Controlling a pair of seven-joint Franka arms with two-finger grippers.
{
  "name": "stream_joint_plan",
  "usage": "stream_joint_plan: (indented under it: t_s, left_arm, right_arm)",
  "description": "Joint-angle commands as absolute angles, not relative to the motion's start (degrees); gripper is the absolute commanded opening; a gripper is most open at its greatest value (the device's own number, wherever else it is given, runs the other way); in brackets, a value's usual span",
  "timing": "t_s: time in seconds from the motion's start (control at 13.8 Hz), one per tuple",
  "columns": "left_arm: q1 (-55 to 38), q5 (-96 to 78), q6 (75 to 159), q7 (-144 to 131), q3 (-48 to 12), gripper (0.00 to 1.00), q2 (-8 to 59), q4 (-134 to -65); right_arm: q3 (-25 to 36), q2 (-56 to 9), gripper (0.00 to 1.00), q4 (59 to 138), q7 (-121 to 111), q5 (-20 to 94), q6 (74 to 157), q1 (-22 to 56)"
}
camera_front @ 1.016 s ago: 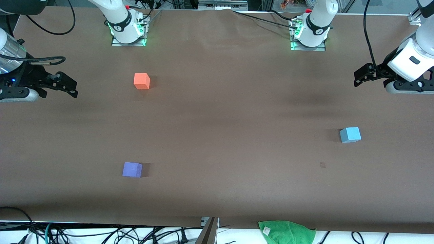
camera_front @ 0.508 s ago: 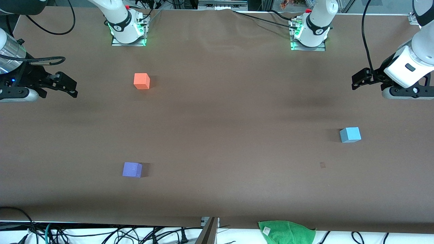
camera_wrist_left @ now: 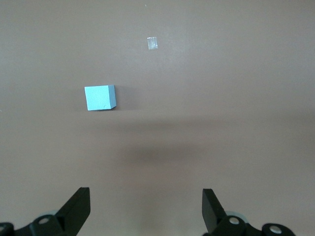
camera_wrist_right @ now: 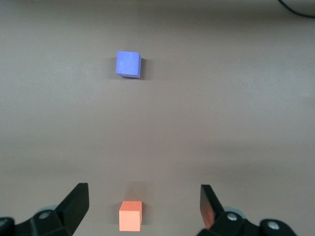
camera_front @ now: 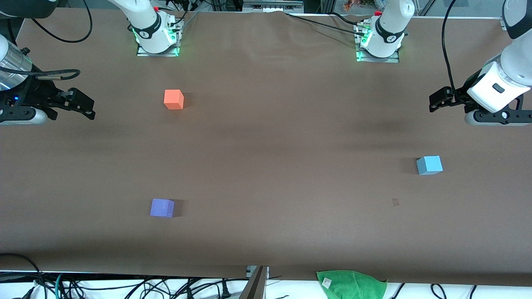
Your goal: Place blue block between orange and purple blocks
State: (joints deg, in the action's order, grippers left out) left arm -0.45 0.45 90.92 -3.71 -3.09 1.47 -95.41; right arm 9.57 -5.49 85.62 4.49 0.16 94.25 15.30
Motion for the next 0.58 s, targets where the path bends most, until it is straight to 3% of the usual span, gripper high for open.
stream_joint_plan:
  t_s: [0.0, 0.51]
  left_arm:
    - [-0.26, 1.49, 89.47, -2.99, -3.08, 1.0, 2.72, -93.43]
    - [1.75, 2.2, 91.66, -2.81, -2.64, 1.0, 4.91, -94.48]
  right_arm:
    - [9.75, -5.54, 1.0, 85.08, 4.04, 0.97, 93.87, 15.12]
    - [9.76, -5.45, 1.0, 85.08, 4.04, 0.97, 93.78, 15.12]
